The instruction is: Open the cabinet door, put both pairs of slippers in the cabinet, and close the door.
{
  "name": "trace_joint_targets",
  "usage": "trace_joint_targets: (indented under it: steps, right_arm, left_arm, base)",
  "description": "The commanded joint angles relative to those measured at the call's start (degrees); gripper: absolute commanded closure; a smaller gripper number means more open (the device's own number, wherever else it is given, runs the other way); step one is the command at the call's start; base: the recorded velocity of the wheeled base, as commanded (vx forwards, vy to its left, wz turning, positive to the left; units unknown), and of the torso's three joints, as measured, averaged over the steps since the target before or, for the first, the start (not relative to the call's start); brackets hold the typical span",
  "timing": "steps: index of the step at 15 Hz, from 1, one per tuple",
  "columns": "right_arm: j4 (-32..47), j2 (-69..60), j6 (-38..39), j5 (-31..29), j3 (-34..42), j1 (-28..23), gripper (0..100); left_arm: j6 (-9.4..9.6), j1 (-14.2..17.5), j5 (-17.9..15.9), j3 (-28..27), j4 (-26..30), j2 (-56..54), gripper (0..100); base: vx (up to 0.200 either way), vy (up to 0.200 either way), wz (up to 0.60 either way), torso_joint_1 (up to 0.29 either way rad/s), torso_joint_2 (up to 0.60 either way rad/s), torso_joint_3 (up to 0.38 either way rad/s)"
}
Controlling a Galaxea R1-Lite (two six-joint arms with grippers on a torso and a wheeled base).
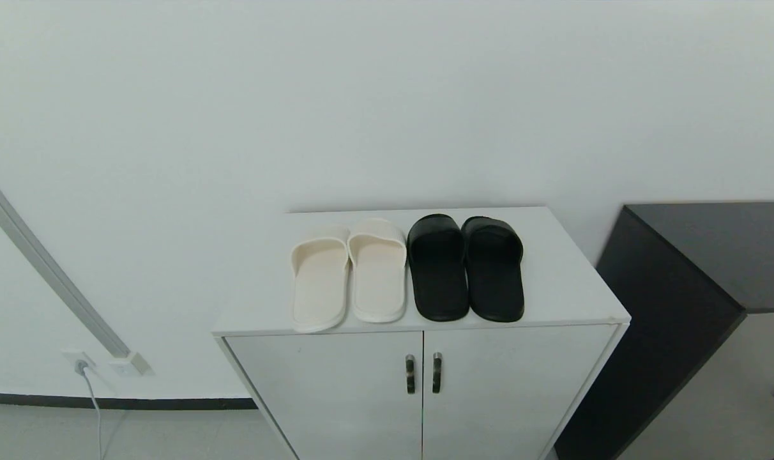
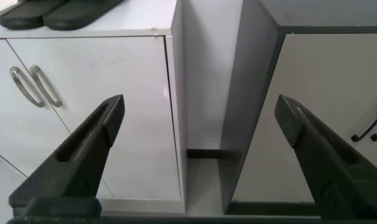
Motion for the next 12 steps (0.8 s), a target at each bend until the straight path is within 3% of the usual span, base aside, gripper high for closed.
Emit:
trace_joint_targets:
  steps: [1,4,5,6,8,10,12]
  right_arm:
    - [0.01,0.07,-0.02,0.04,0.0,0.01,0]
    - [-1.05,0.07,0.34,-0.31,-0.97,0.01,0]
    - [0.36,1.92,4.47,-0.31,-9.76,0.28,0]
    - [5.37,5.35,6.14,-0.05,-15.47,0.28,0]
    - [12.58,10.8,2.45,5.49,-17.14,0.37,0]
    - [11.52,19.23,0.07,11.29,-16.87,0.37,0]
    - [2.73,28.9,-0.98,14.54,-17.05,1.16,0]
  left_arm:
    - [-0.04,0.06,0.01,-0.01,-0.01,-0.01,100]
    - [0.22,-0.02,-0.08,0.07,-0.01,-0.01,100]
    - [0.22,-0.02,-0.08,0.07,-0.01,-0.01,100]
    - [0.22,0.06,-0.08,0.07,-0.01,-0.01,100]
    - [0.22,-0.02,-0.08,0.07,-0.01,-0.01,100]
    - [0.22,-0.02,-0.08,-0.01,-0.01,-0.01,100]
    - [0.22,-0.02,-0.08,0.07,-0.01,-0.01,100]
  base:
    - [0.0,0.0,0.0,0.0,0.0,0.0]
    - [0.0,0.0,0.0,0.0,0.0,0.0]
    - [0.0,0.0,0.0,0.0,0.0,0.0]
    - [0.0,0.0,0.0,0.0,0.0,0.0]
    - [0.0,0.0,0.0,0.0,0.0,0.0]
    - [0.0,0.0,0.0,0.0,0.0,0.0]
    - [0.0,0.0,0.0,0.0,0.0,0.0]
